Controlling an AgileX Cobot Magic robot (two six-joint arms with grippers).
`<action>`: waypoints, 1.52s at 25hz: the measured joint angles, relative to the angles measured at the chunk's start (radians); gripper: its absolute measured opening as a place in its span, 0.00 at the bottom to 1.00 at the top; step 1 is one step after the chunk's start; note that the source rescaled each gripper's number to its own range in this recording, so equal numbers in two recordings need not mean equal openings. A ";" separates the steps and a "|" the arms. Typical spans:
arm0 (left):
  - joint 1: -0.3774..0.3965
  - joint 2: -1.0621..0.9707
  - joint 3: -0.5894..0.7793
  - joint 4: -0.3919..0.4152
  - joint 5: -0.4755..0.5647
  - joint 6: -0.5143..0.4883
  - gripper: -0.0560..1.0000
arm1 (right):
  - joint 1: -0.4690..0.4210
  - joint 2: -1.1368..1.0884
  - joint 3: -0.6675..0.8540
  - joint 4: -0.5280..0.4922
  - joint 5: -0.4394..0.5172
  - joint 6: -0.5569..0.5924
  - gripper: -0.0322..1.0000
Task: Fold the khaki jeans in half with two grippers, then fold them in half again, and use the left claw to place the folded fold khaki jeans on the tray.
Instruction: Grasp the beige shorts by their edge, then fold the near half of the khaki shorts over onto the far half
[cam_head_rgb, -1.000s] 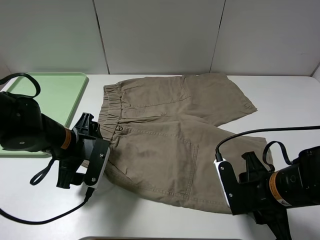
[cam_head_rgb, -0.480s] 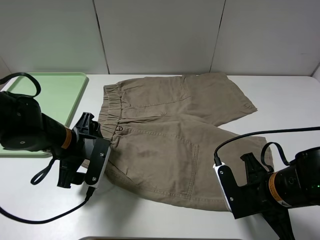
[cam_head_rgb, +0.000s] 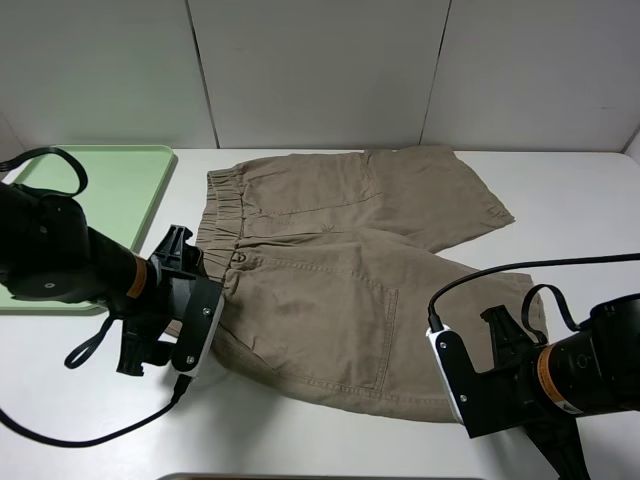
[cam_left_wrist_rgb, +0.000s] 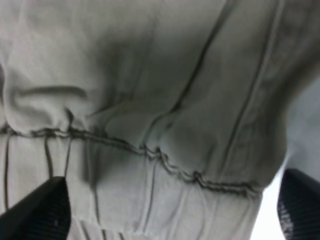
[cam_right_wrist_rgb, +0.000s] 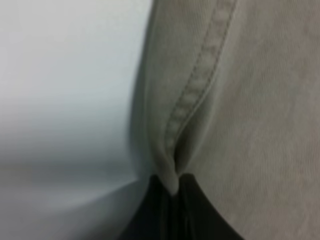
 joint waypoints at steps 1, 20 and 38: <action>0.000 0.008 -0.004 0.000 -0.001 0.000 0.78 | 0.000 0.000 0.000 0.000 0.000 0.000 0.03; -0.014 0.021 -0.010 0.002 0.077 0.003 0.12 | 0.000 0.001 -0.007 -0.003 0.010 0.000 0.03; -0.018 -0.204 0.005 -0.280 0.276 0.003 0.12 | 0.000 -0.199 -0.012 -0.002 0.076 0.072 0.03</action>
